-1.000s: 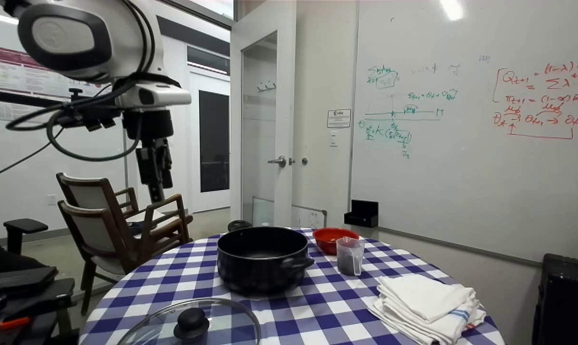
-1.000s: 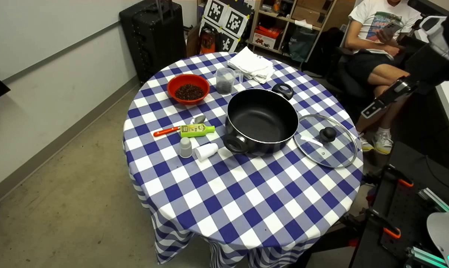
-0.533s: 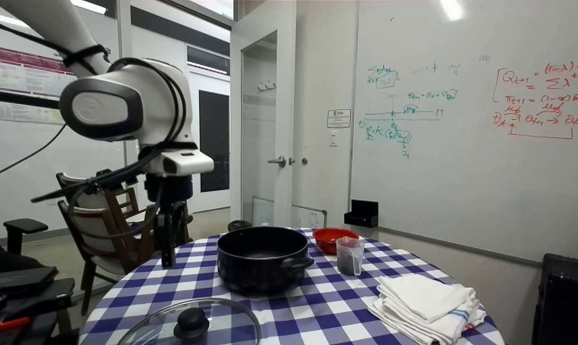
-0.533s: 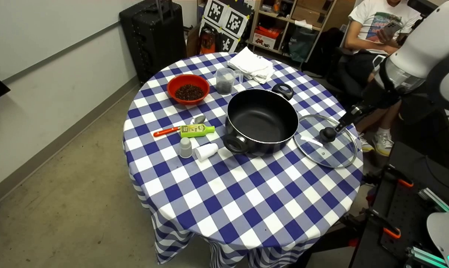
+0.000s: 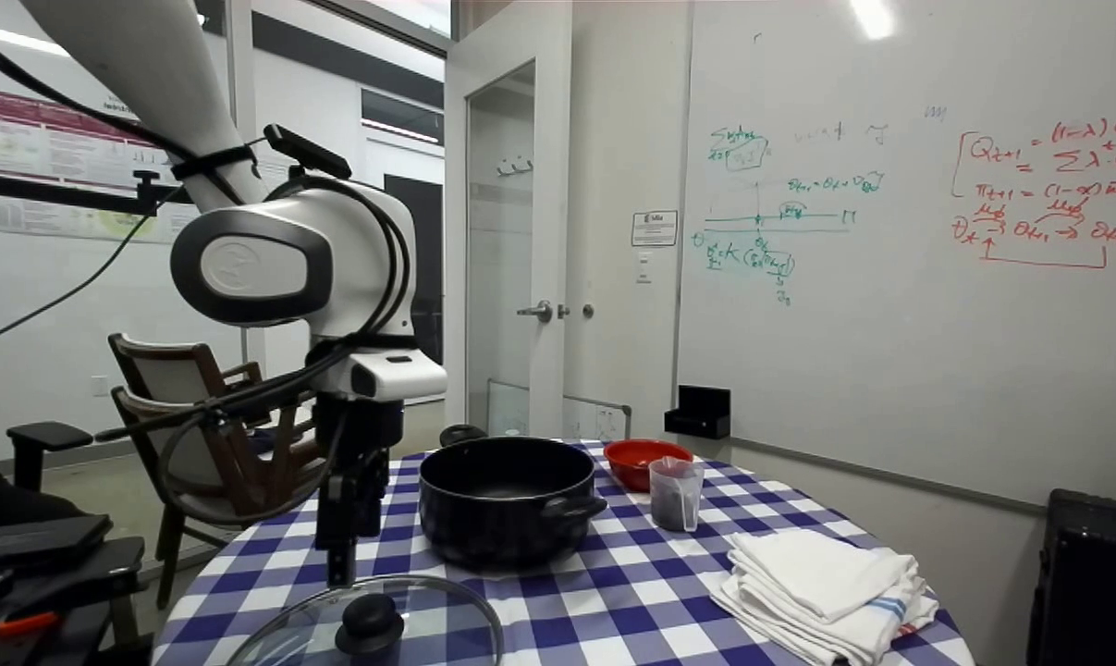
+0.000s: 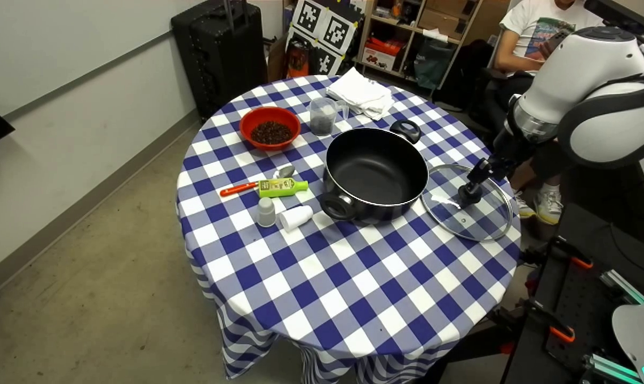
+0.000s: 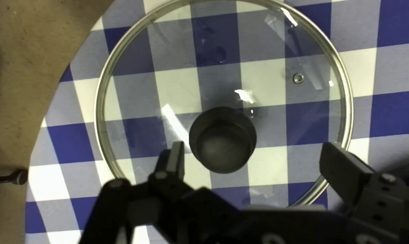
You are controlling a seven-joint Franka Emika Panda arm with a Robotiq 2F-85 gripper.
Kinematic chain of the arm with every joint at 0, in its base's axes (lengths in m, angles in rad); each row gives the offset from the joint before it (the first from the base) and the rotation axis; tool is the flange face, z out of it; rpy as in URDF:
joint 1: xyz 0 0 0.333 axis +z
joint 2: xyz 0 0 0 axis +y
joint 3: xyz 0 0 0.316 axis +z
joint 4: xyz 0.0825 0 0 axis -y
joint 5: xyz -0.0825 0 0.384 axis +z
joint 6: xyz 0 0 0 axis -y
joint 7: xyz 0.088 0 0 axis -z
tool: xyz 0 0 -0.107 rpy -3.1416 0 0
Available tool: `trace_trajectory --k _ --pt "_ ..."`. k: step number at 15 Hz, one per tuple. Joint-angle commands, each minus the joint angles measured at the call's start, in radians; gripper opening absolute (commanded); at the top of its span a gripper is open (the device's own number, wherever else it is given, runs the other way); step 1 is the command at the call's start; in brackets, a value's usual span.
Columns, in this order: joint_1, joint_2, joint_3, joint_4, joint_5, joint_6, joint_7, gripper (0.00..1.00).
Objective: Pick the lid and put it on the pot
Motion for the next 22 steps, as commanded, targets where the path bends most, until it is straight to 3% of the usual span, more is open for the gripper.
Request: trace_trajectory --k 1,10,22 --pt "0.007 0.047 -0.022 0.039 0.002 0.010 0.013 1.00" --pt "-0.030 0.133 0.027 0.060 0.291 0.028 -0.147 1.00" --pt "-0.048 0.163 0.014 0.095 0.307 0.032 -0.132 1.00"
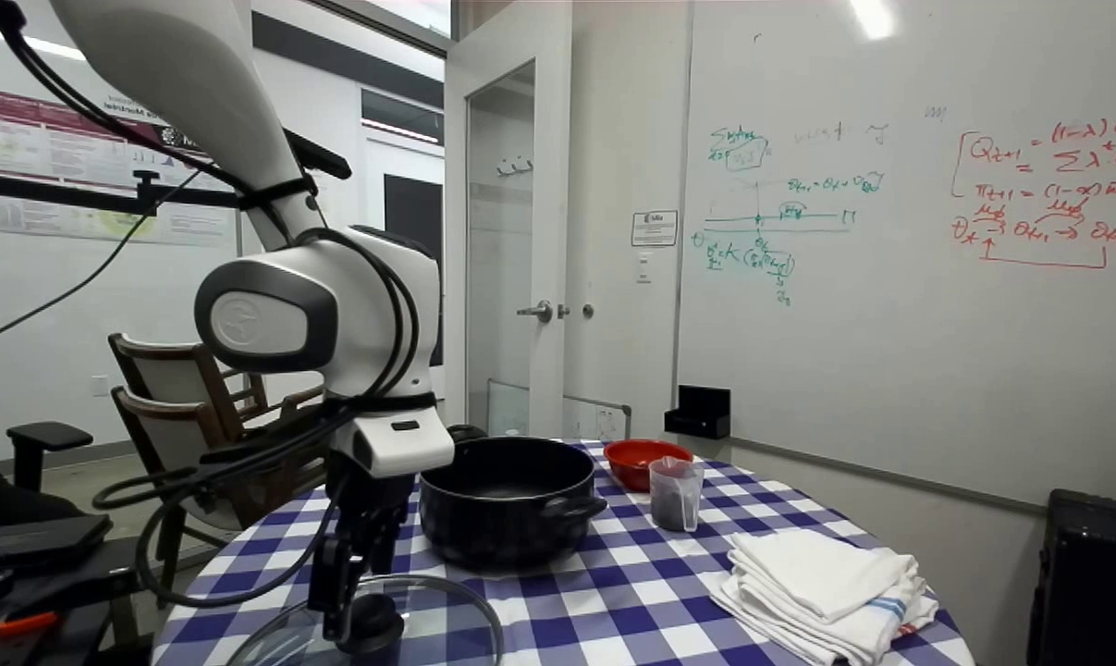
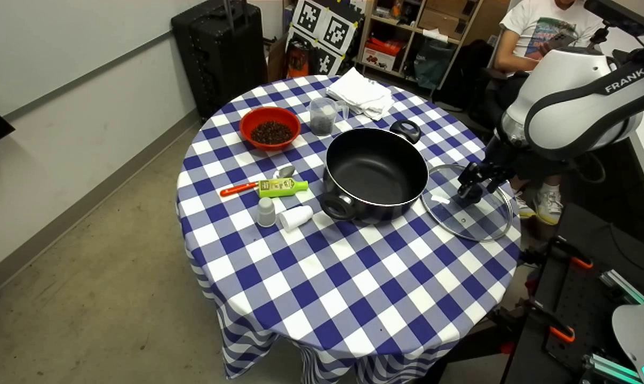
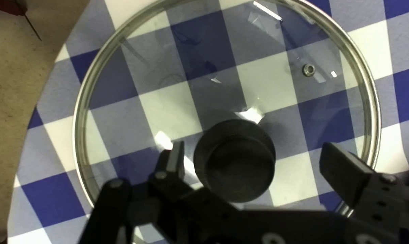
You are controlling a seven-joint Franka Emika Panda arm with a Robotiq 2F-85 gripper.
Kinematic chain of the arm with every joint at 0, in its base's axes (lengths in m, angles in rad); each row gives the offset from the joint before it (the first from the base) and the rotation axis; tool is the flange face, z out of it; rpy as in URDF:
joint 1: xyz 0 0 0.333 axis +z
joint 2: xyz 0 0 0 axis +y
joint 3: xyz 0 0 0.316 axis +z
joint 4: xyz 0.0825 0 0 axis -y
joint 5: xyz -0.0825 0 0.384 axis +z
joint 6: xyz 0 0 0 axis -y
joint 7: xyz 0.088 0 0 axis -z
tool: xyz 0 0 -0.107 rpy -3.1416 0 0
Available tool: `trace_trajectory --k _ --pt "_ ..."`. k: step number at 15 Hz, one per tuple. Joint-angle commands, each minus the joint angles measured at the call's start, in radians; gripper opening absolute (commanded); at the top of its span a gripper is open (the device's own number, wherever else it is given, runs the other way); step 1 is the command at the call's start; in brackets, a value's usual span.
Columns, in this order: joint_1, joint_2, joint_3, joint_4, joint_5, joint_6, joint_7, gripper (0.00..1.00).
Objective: Pick the lid and put it on the pot
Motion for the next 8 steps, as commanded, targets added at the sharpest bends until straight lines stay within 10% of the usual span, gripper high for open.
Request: trace_trajectory --k 1,8 --pt "-0.005 0.018 0.001 0.029 0.021 0.020 -0.015 1.00" --pt "-0.010 0.042 0.007 0.046 0.027 0.004 -0.027 1.00"
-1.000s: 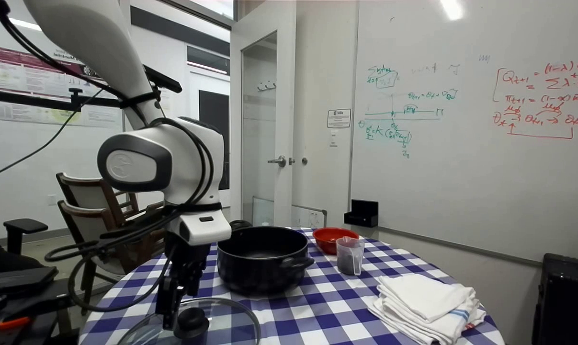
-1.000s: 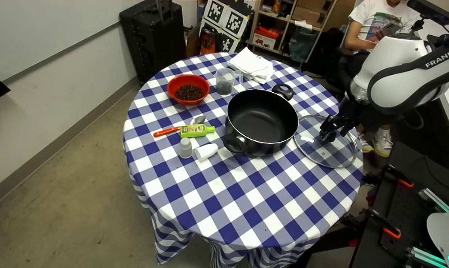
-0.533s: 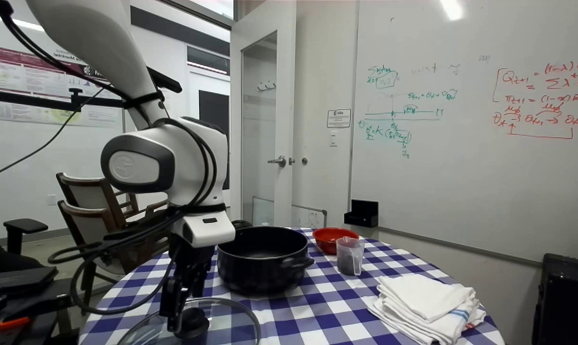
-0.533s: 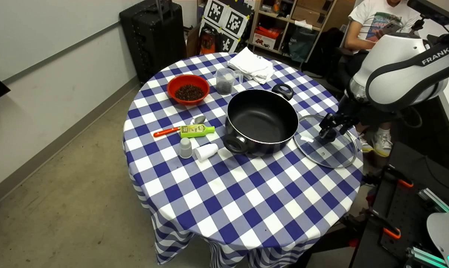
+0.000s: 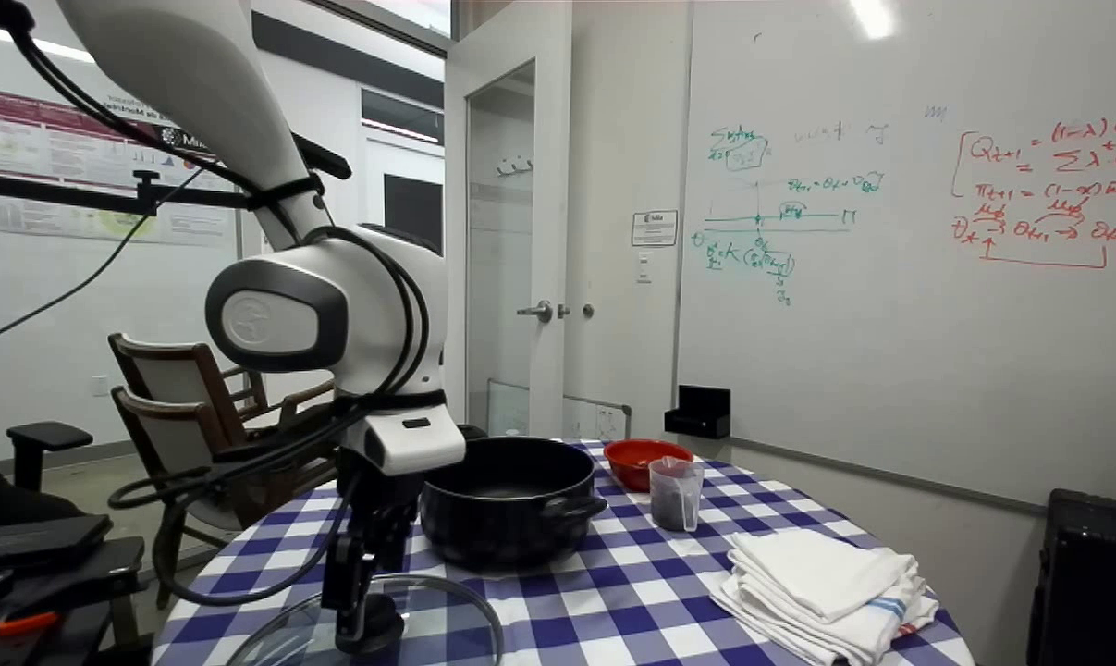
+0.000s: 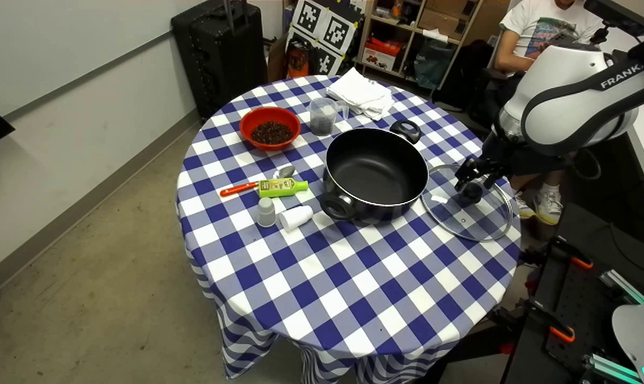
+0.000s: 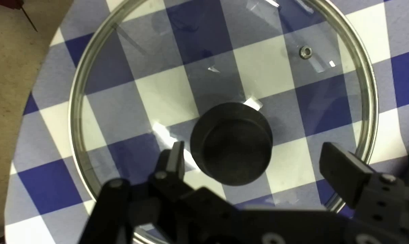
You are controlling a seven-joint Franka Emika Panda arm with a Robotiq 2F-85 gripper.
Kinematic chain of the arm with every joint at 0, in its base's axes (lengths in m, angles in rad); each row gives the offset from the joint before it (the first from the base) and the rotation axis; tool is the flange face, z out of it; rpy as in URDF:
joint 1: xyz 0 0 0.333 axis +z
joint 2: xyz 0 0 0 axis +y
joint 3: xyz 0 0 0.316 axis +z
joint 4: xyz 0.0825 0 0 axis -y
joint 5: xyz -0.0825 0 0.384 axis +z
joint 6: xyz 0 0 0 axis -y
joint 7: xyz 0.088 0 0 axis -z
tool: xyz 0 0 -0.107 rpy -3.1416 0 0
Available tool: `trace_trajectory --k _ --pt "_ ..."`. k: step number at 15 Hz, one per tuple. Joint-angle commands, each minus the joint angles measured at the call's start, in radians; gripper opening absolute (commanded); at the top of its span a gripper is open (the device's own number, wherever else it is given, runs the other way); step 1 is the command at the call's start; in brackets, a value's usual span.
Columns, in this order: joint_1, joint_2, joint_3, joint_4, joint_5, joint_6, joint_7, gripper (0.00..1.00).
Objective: Pick the lid and put it on the pot
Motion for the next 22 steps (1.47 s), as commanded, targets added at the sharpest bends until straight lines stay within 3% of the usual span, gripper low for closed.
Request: trace_trajectory --k 1,10,11,17,19,22 --pt "-0.001 0.037 0.001 0.023 0.013 0.002 -0.015 1.00" --pt "0.001 0.054 -0.007 0.025 0.004 0.002 -0.004 1.00" --pt "0.000 0.053 -0.006 0.024 0.005 0.004 -0.005 0.78" --pt "-0.002 0.042 -0.006 0.023 0.008 -0.001 -0.014 0.37" --pt "0.003 0.029 -0.011 0.017 -0.001 -0.001 -0.007 0.28" --pt "0.006 0.017 -0.014 0.008 -0.005 0.002 -0.002 0.26"
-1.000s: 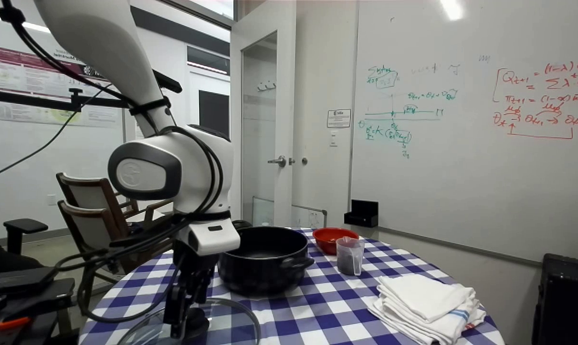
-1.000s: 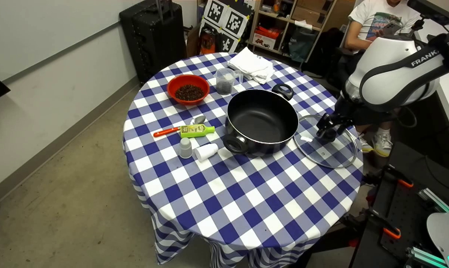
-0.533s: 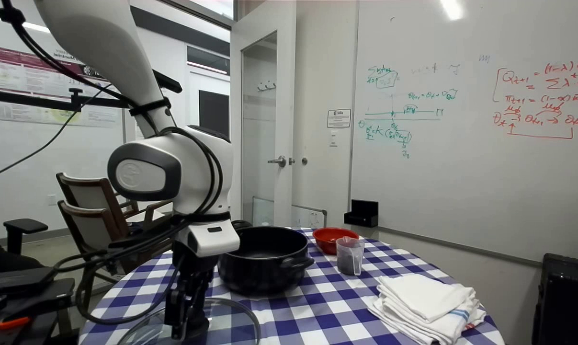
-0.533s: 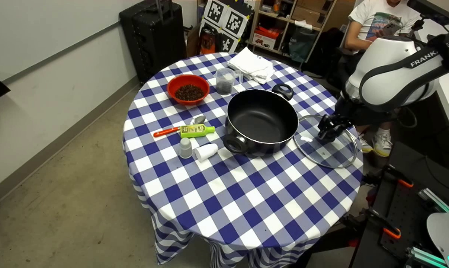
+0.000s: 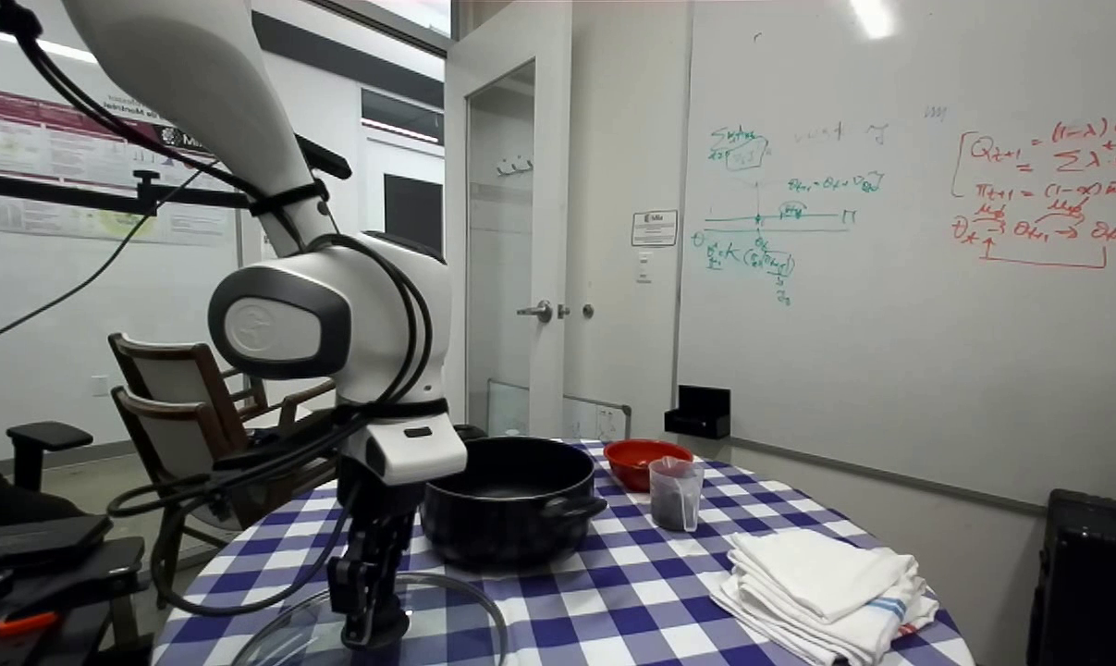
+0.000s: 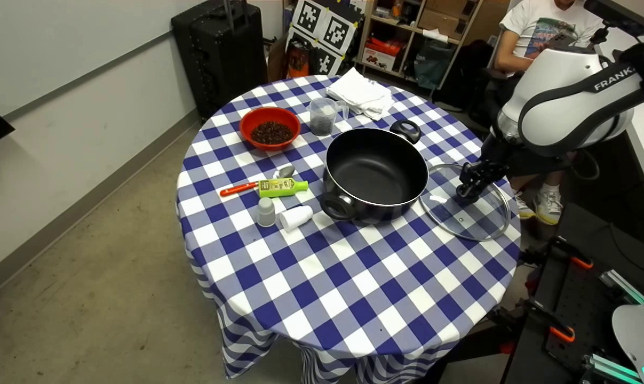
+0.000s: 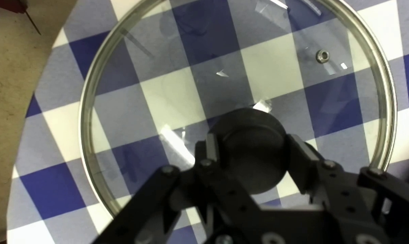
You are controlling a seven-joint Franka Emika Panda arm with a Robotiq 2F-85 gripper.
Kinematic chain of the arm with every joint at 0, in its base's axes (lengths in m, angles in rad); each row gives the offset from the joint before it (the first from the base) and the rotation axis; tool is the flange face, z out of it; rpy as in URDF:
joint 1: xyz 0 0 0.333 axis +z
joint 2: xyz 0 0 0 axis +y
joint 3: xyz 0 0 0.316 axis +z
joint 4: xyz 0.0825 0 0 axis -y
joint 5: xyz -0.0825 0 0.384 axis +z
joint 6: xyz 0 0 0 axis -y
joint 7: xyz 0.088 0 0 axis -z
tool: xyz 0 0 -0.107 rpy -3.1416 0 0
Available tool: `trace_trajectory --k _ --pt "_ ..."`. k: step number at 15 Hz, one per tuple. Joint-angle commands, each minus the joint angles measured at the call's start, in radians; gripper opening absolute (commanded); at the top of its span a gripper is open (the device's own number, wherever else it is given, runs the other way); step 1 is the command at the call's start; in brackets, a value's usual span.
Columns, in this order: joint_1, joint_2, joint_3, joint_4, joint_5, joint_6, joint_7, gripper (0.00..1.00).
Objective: Pick the lid and put it on the pot
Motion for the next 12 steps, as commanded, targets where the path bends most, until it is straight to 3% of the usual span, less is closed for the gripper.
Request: trace_trajectory --k 1,6,12 --pt "0.008 -0.010 -0.009 -0.007 -0.008 0.003 0.003 0.26" --pt "0.018 -0.082 -0.042 -0.061 -0.047 -0.011 0.034 0.26" --pt "0.042 -0.234 -0.184 -0.141 -0.306 -0.074 0.217 0.26"
